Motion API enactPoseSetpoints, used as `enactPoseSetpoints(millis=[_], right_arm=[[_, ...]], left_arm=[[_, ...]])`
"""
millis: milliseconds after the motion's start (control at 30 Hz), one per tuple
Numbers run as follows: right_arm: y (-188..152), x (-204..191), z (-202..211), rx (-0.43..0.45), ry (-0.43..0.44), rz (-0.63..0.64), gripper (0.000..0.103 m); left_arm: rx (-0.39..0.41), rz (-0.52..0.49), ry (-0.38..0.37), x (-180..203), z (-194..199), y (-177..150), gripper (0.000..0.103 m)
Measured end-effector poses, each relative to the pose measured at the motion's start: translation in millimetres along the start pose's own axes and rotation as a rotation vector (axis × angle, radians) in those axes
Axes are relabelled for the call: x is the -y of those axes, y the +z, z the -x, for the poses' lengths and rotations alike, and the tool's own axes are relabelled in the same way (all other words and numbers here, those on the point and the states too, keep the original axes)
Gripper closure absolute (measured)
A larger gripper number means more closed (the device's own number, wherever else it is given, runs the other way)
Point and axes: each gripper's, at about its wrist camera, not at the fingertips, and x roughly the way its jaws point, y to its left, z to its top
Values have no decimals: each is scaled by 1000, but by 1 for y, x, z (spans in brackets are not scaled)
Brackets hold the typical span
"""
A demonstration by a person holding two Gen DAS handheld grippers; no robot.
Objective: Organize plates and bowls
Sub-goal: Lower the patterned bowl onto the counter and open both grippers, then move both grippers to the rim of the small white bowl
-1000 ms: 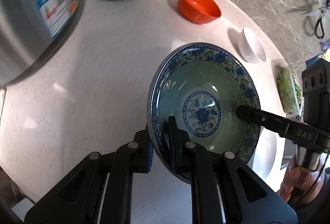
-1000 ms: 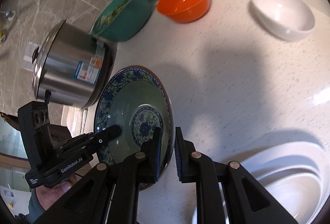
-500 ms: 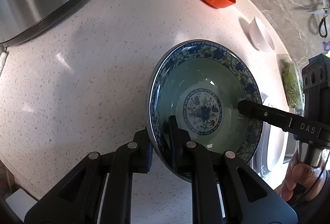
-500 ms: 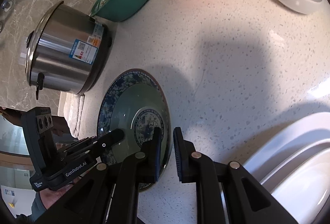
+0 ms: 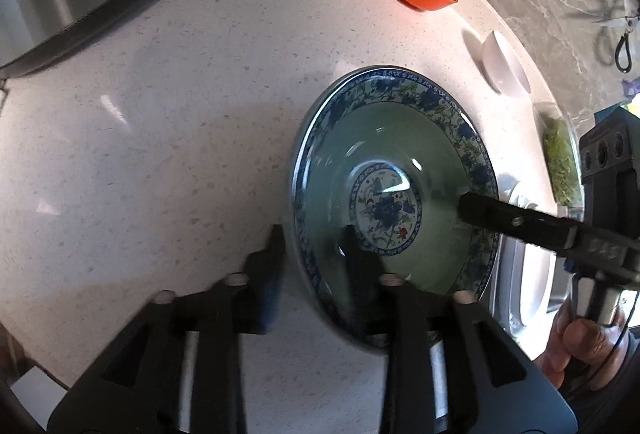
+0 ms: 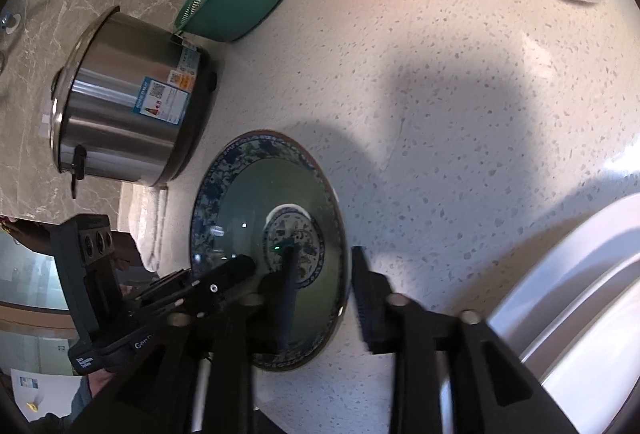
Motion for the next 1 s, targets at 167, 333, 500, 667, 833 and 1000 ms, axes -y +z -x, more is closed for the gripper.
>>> enactPoseSetpoints(millis=[167, 333, 500, 667, 833, 1000], right_arm=[[-4, 1, 26, 65, 20, -13, 35], [-7, 11, 59, 141, 57, -62, 23], [-8, 35, 85, 206, 58, -131, 22], [4, 78, 133, 333, 23, -252, 22], [40, 130, 183, 402, -32, -321, 22], [90, 170, 195, 373, -77, -313, 22]], left_arm=[[50, -28, -6, 2, 32, 6, 27], [89, -85, -49, 18, 56, 38, 17], [85, -147, -109, 43, 50, 82, 14], [64, -307, -188, 114, 35, 132, 14], [27, -433, -174, 197, -11, 189, 14], [-15, -457, -95, 254, -66, 241, 14]])
